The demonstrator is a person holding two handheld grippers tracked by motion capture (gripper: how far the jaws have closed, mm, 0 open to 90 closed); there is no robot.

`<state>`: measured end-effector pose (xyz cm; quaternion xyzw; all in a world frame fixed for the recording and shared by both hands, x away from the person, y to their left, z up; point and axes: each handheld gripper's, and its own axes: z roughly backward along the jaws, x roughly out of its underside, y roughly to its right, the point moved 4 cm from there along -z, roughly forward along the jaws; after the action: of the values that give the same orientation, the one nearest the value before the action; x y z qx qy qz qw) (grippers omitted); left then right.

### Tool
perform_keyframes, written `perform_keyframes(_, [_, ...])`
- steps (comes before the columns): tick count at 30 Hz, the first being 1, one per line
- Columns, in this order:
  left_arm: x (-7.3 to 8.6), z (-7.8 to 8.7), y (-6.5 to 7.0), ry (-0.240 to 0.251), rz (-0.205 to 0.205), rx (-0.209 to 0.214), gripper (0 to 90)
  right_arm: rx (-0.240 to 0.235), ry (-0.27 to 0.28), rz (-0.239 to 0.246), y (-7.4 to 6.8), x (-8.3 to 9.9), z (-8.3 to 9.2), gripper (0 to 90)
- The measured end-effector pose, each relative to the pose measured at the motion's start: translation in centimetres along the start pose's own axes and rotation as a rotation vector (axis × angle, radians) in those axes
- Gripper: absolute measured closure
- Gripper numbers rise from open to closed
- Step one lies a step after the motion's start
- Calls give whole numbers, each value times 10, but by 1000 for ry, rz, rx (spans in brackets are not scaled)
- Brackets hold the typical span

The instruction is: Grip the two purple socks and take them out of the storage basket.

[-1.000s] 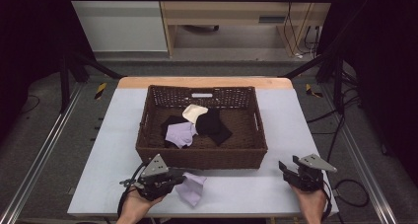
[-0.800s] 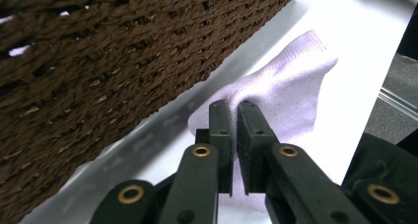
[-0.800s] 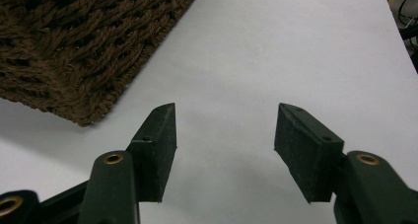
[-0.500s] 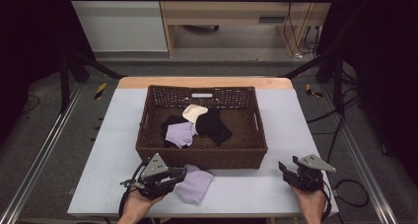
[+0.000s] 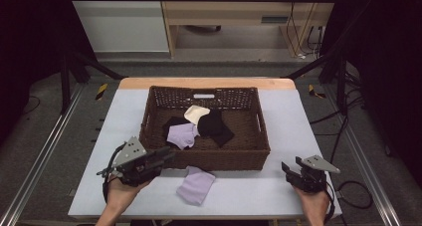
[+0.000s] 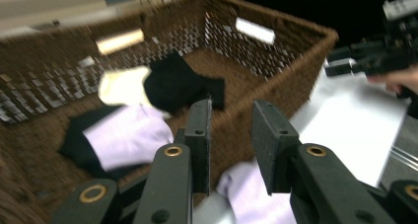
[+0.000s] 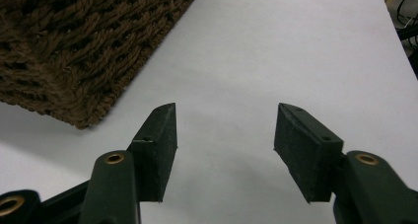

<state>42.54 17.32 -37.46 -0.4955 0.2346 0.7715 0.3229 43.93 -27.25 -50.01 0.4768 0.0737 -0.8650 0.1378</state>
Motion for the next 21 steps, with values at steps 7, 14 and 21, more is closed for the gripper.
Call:
perform_keyframes(7, [-38, -12, -21, 3, -19, -45, 664, 0, 10, 4, 1, -1, 0, 420])
perform_keyframes(14, [-62, -39, -51, -12, -10, -124, 641, -1, 12, 3, 1, -2, 0, 419])
perform_keyframes(21, [-67, -75, -74, -47, -64, -218, 626, -1, 9, 4, 1, -2, -1, 419])
